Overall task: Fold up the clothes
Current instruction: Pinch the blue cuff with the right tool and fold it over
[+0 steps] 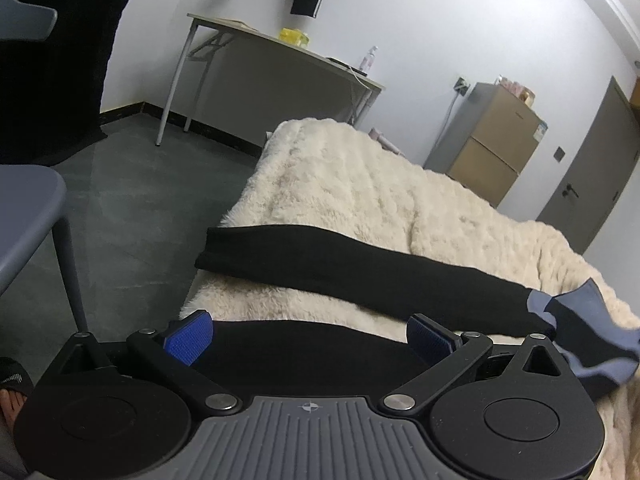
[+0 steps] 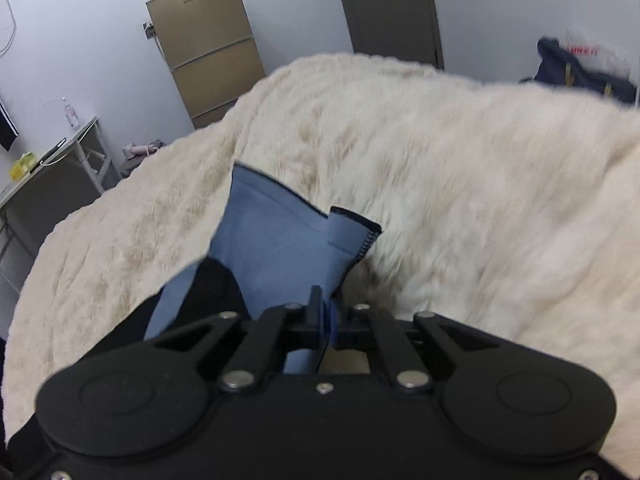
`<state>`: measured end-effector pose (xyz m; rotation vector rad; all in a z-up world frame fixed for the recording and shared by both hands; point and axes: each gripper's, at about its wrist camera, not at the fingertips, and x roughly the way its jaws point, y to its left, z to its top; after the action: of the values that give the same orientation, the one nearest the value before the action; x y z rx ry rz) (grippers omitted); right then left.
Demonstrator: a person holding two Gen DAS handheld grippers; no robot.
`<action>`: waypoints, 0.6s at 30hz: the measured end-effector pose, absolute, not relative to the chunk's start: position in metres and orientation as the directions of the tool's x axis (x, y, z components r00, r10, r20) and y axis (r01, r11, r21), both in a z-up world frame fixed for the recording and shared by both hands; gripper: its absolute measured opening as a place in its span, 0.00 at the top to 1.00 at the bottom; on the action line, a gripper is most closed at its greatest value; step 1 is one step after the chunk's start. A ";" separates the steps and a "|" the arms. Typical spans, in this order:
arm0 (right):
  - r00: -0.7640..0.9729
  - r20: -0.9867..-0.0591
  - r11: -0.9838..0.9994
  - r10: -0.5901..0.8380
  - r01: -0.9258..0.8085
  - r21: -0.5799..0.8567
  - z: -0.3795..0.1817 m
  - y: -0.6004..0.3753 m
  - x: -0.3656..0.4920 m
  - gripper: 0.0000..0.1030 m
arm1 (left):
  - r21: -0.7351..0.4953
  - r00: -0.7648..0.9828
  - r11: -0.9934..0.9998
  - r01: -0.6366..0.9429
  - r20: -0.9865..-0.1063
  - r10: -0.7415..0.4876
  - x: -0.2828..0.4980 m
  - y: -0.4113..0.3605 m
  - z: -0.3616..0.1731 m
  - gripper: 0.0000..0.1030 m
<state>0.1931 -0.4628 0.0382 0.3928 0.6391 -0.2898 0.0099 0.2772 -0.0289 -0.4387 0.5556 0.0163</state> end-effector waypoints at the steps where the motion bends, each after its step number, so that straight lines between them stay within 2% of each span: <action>1: 0.761 -0.631 0.889 -0.151 0.384 0.250 0.041 -0.464 0.192 0.99 | -0.396 0.852 0.909 -0.129 -0.514 -0.103 0.010 0.277 -0.029 0.01; 4: 0.716 -0.672 0.894 -0.189 0.408 0.184 0.037 -0.469 0.194 0.95 | -0.396 0.851 0.909 -0.131 -0.515 -0.102 0.009 0.276 -0.030 0.01; 5: 0.696 -0.683 0.892 -0.221 0.427 0.147 0.035 -0.470 0.194 0.89 | -0.395 0.852 0.909 -0.136 -0.515 -0.097 0.010 0.270 -0.030 0.01; 7: 0.653 -0.698 0.881 -0.294 0.468 0.066 0.029 -0.471 0.193 0.68 | -0.395 0.849 0.908 -0.141 -0.520 -0.095 0.010 0.269 -0.030 0.01; 9: 0.626 -0.700 0.870 -0.343 0.492 0.013 0.026 -0.471 0.193 0.63 | -0.395 0.849 0.907 -0.145 -0.521 -0.092 0.010 0.269 -0.030 0.01; 11: 0.680 -0.586 0.852 -0.441 0.523 -0.033 0.045 -0.454 0.181 0.51 | -0.394 0.849 0.907 -0.147 -0.521 -0.089 0.010 0.269 -0.030 0.01; 12: 0.721 -0.530 0.864 -0.446 0.502 -0.044 0.052 -0.440 0.176 0.42 | -0.396 0.849 0.906 -0.149 -0.521 -0.088 0.011 0.268 -0.030 0.01; 14: 0.803 -0.438 0.906 -0.405 0.416 -0.075 0.058 -0.403 0.168 0.33 | -0.399 0.847 0.904 -0.151 -0.523 -0.089 0.012 0.269 -0.030 0.01; 15: 0.838 -0.412 0.932 -0.358 0.350 -0.099 0.054 -0.380 0.165 0.25 | -0.400 0.847 0.904 -0.153 -0.524 -0.089 0.013 0.269 -0.031 0.01; 18: 0.918 -0.342 0.973 -0.201 0.146 -0.181 0.044 -0.311 0.157 0.23 | -0.416 0.871 0.891 -0.182 -0.489 -0.051 0.006 0.274 -0.027 0.01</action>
<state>0.1571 -0.3106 0.0437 -0.1535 0.3668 -0.1790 0.0056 0.2737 -0.0272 -0.4710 0.5140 0.0711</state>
